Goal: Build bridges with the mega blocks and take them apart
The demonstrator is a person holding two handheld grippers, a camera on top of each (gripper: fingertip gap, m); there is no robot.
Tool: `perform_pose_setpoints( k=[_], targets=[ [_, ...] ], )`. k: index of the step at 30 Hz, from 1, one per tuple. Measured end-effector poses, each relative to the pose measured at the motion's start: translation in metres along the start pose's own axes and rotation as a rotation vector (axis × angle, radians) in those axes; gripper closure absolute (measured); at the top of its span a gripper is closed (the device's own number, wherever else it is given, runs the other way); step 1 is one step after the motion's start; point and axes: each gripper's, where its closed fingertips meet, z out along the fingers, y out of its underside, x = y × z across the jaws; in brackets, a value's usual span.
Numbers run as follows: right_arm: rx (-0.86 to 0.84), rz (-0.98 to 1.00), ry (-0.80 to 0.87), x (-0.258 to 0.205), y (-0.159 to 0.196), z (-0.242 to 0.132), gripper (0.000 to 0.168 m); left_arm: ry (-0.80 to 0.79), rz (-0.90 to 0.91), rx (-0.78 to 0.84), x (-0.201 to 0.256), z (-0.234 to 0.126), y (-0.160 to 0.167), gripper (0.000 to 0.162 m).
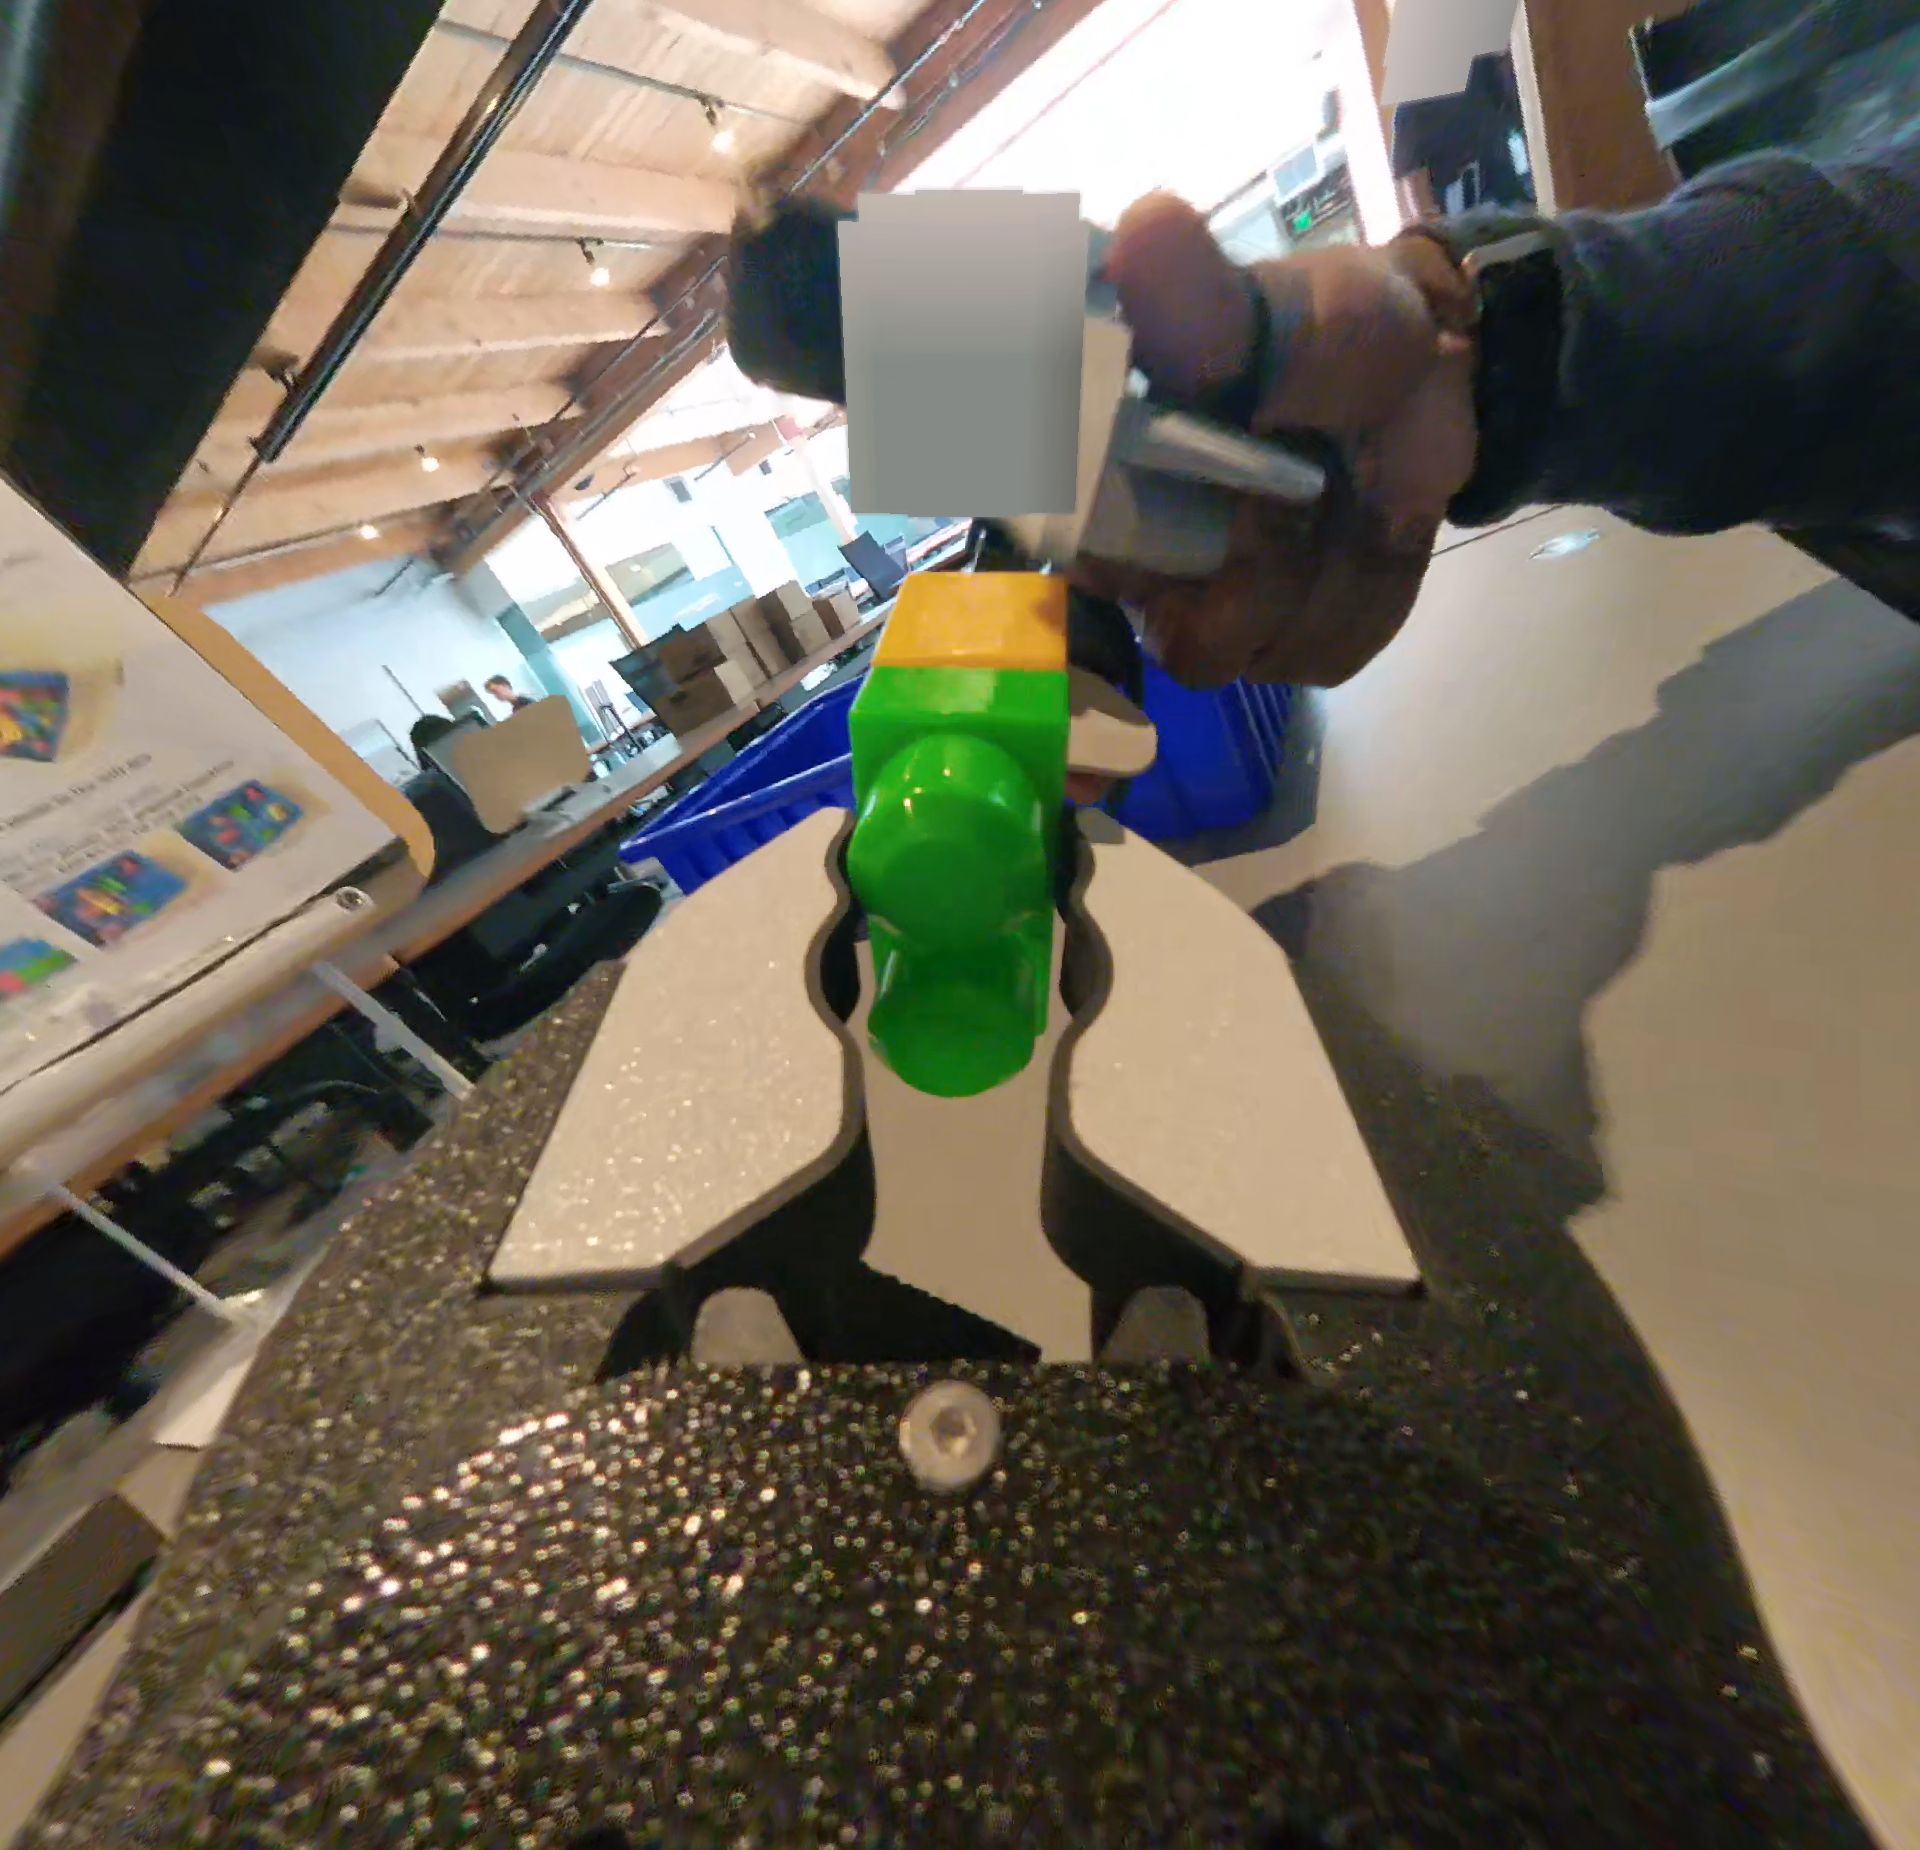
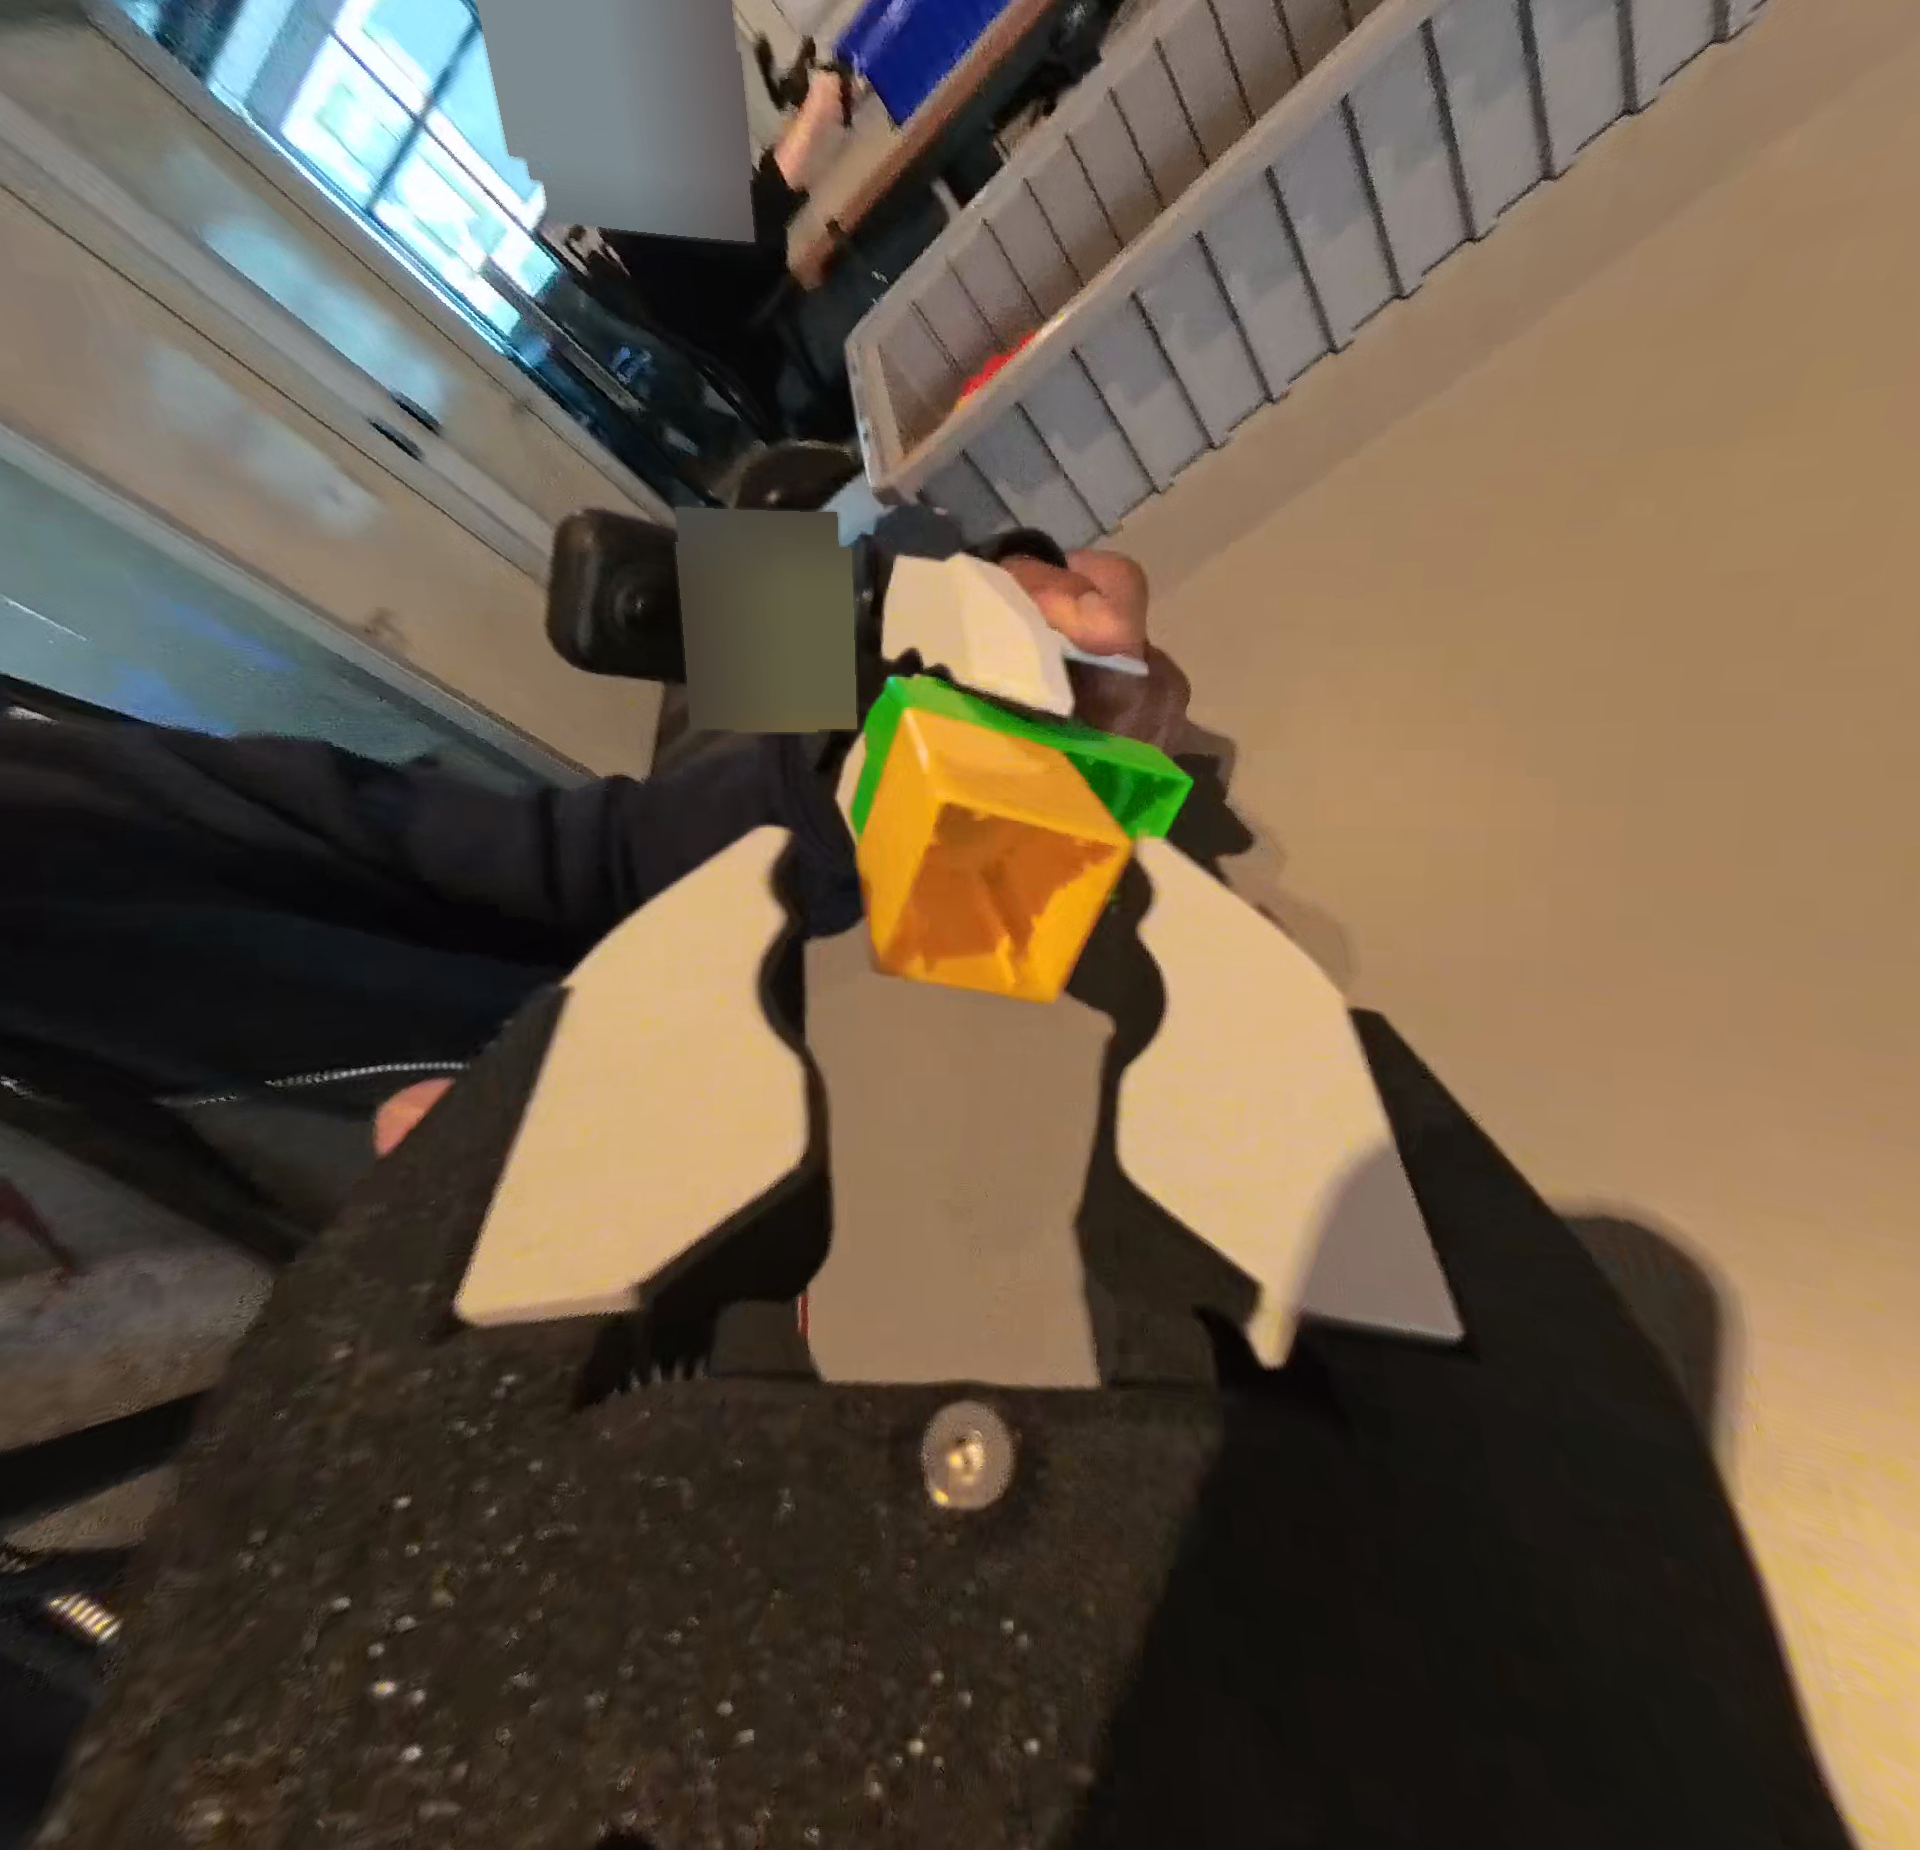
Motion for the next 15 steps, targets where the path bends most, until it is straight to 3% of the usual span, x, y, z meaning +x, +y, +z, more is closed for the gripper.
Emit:
perform_pose_setpoints(
  k=[1, 6, 11, 15],
  targets=[
    [0.016, 0.013, -0.013, 0.001, -0.002, -0.001, 0.124, 0.005, -0.005, 0.017, 0.000, -0.001, -0.003, 0.128],
    [0.017, 0.023, -0.041, 0.002, 0.001, -0.002, 0.126, 0.034, -0.022, 0.004, 0.003, 0.000, -0.001, 0.127],
    [0.021, -0.133, 0.051, 0.009, -0.001, -0.008, 0.128, 0.125, -0.314, 0.010, 0.006, 0.005, 0.005, 0.128],
    [0.047, -0.305, 0.235, 0.019, -0.012, -0.029, 0.129, 0.162, -0.523, 0.037, 0.002, 0.003, 0.010, 0.128]
  ],
)
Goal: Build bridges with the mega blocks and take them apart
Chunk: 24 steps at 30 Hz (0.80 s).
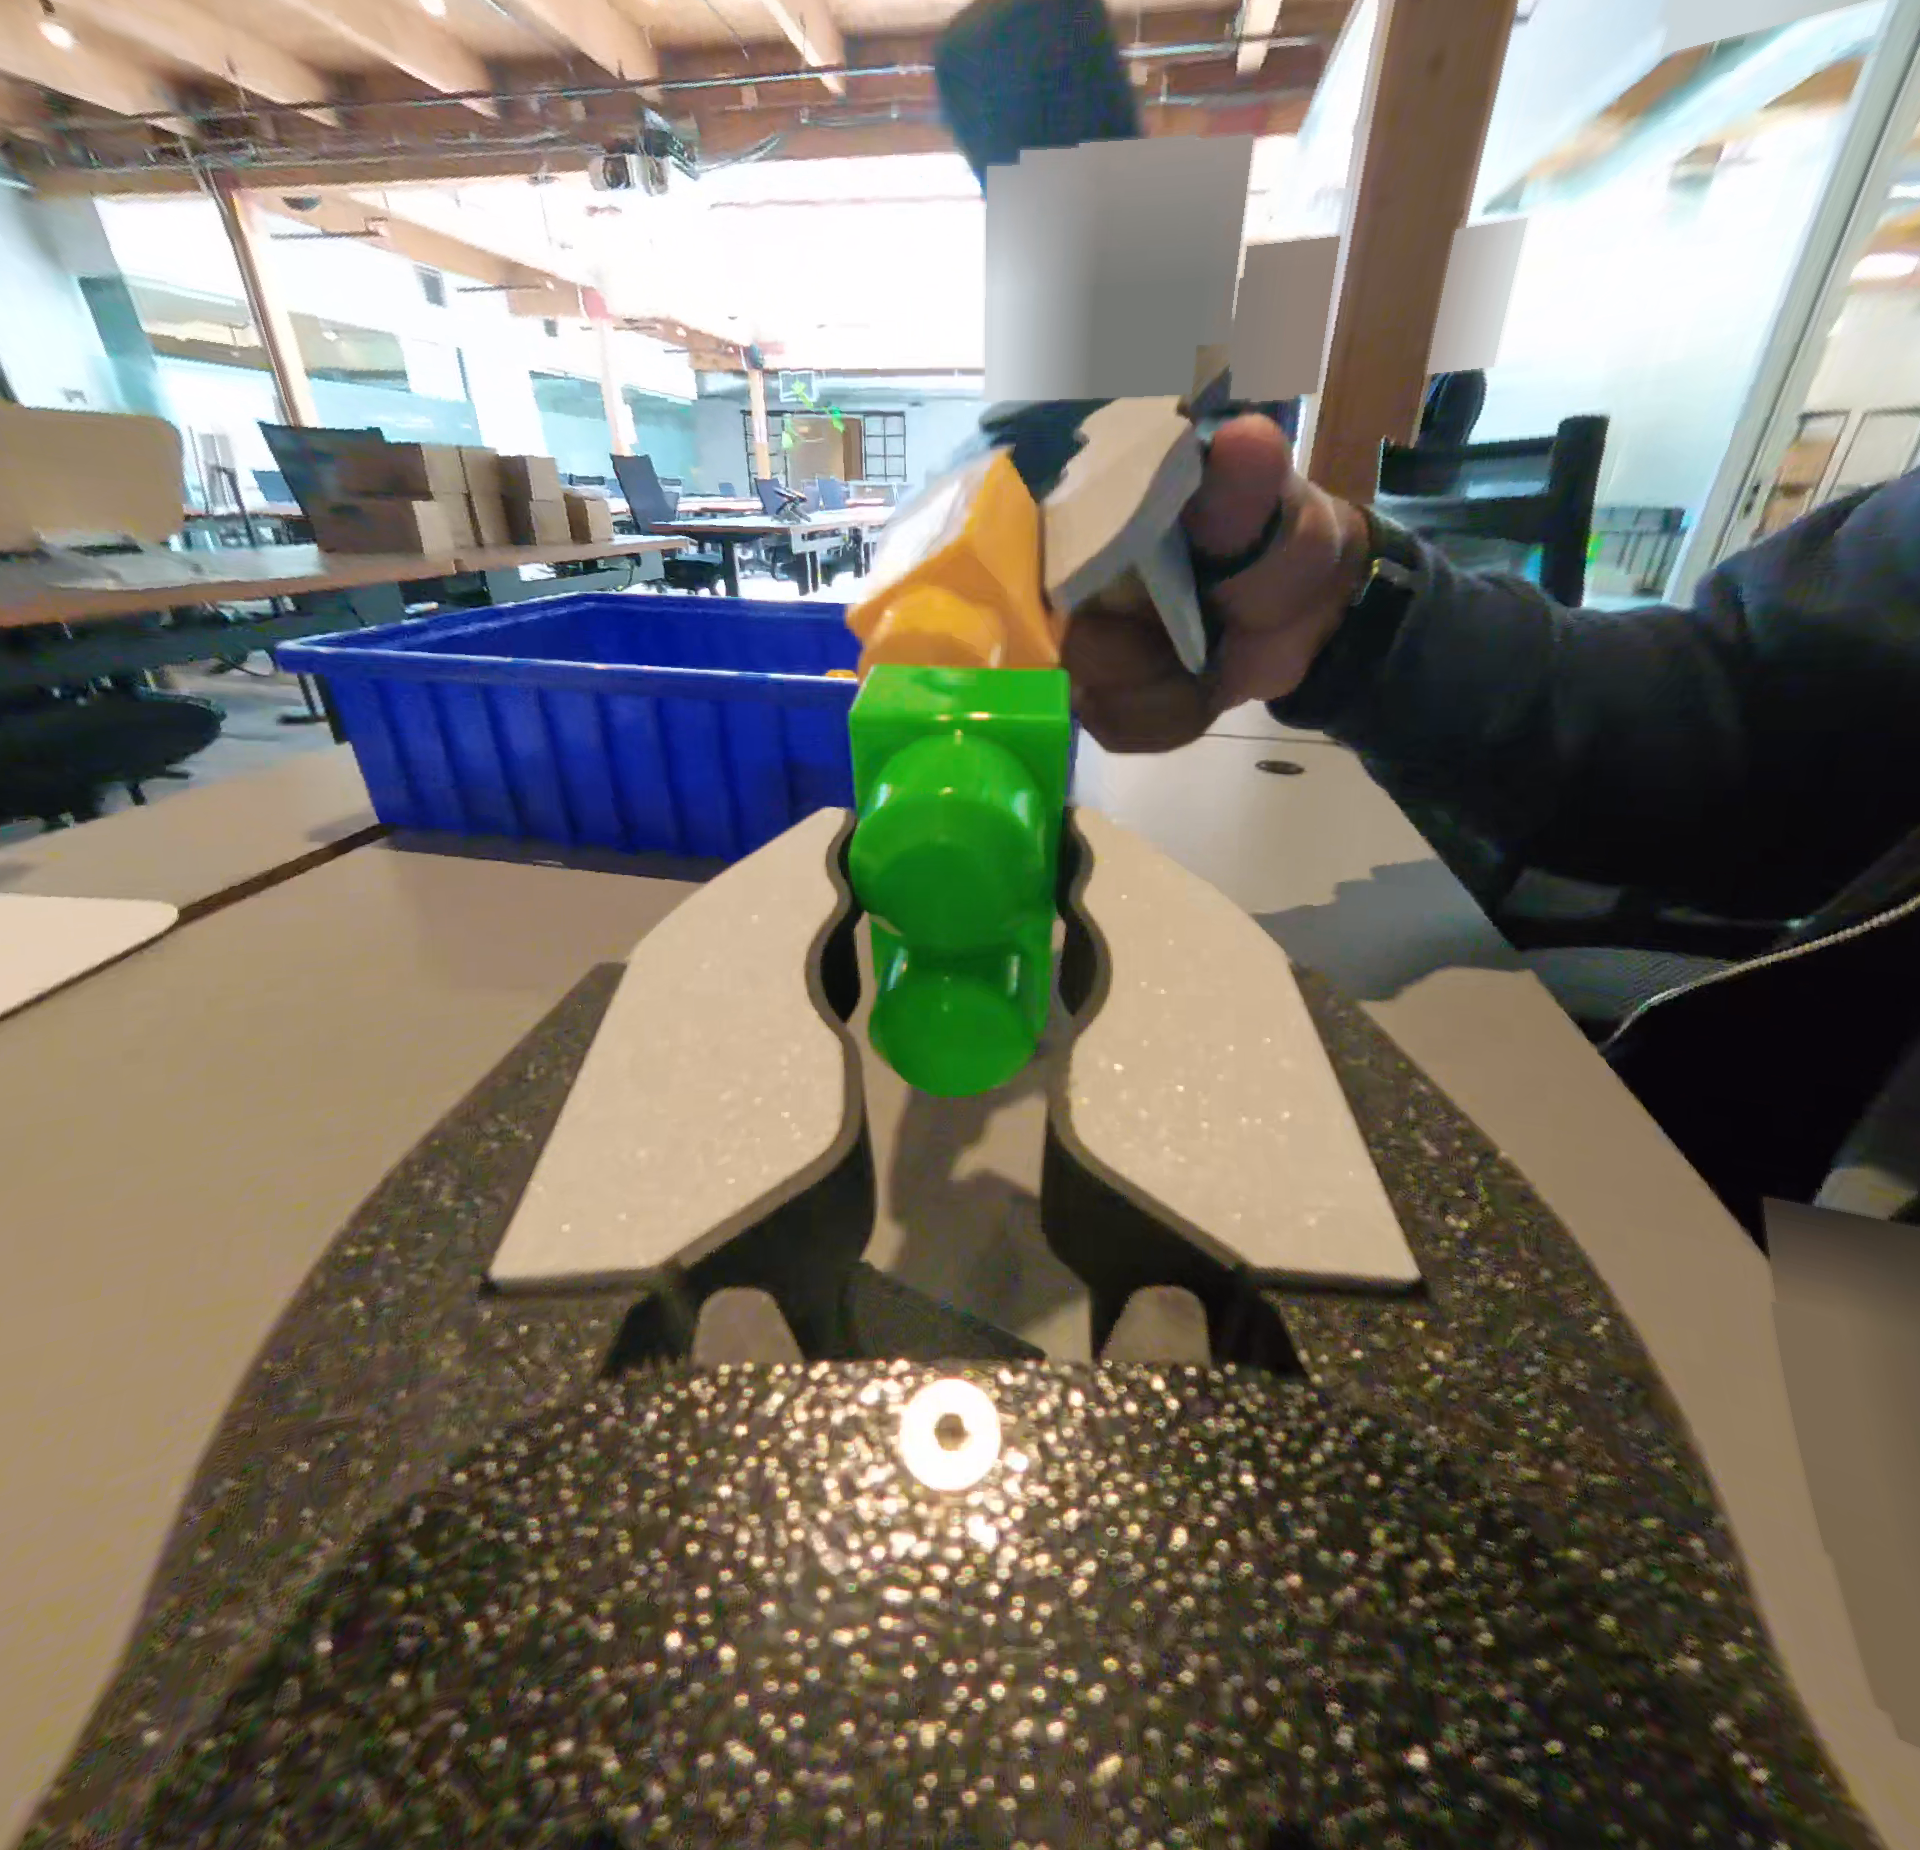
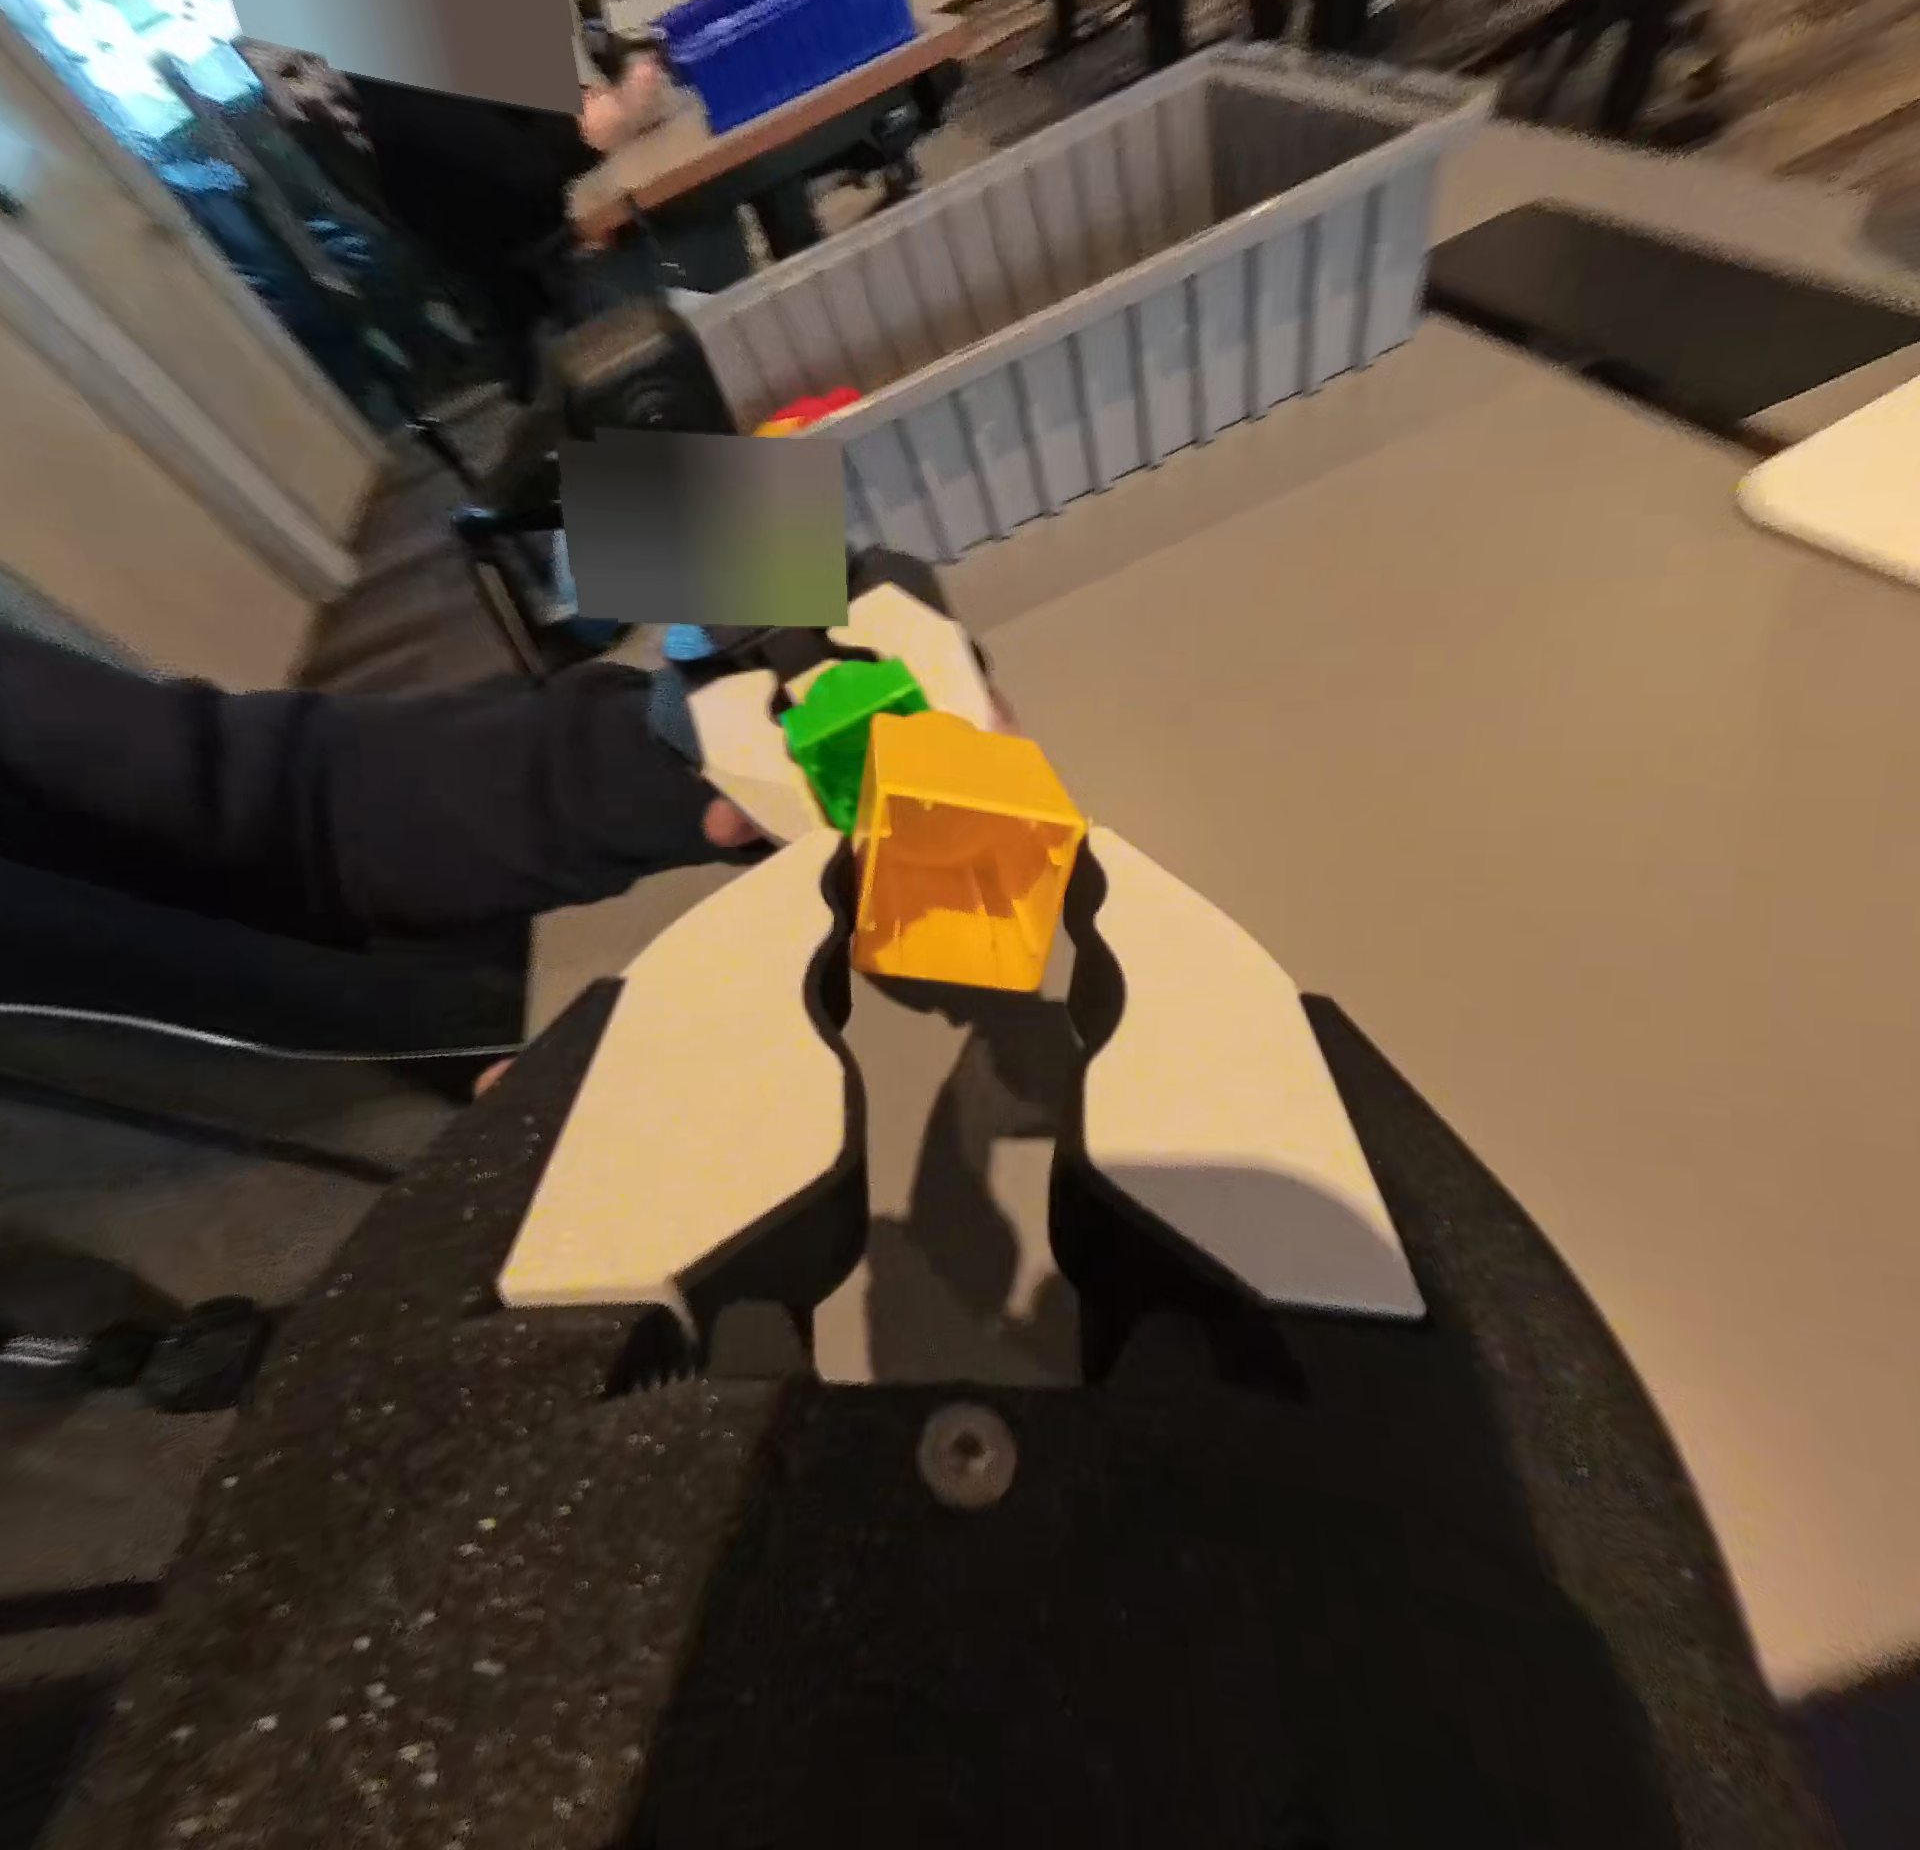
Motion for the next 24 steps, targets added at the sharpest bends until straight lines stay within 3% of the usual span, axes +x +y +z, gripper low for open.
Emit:
perform_pose_setpoints(
  k=[3, 6, 7, 10, 13, 18, 21, 24],
  targets=[
    [0.003, -0.125, 0.294, 0.048, -0.016, -0.049, 0.129, -0.013, 0.010, -0.011, -0.002, -0.001, 0.002, 0.128],
    [-0.220, -0.276, 0.840, 0.152, -0.008, -0.143, 0.128, -0.003, 0.043, -0.021, 0.003, 0.003, 0.002, 0.128],
    [-0.312, -0.255, 0.934, 0.184, 0.003, -0.172, 0.128, 0.002, 0.054, -0.029, 0.005, 0.005, 0.004, 0.128],
    [-0.354, -0.044, 0.946, 0.256, 0.031, -0.217, 0.129, 0.016, 0.080, -0.052, 0.010, 0.009, 0.008, 0.128],
    [-0.357, 0.118, 0.834, 0.290, 0.050, -0.220, 0.129, 0.015, 0.093, -0.059, 0.010, 0.009, 0.010, 0.128],
    [-0.517, 0.084, 0.899, 0.323, 0.069, -0.220, 0.128, -0.017, 0.086, -0.035, 0.002, 0.002, 0.006, 0.128],
    [-0.583, 0.108, 0.908, 0.329, 0.083, -0.218, 0.101, -0.030, 0.084, -0.029, -0.002, -0.001, 0.005, 0.128],
    [-0.478, 0.107, 0.909, 0.319, 0.070, -0.217, 0.092, -0.036, 0.083, -0.023, -0.002, -0.001, 0.004, 0.128]
  ],
)
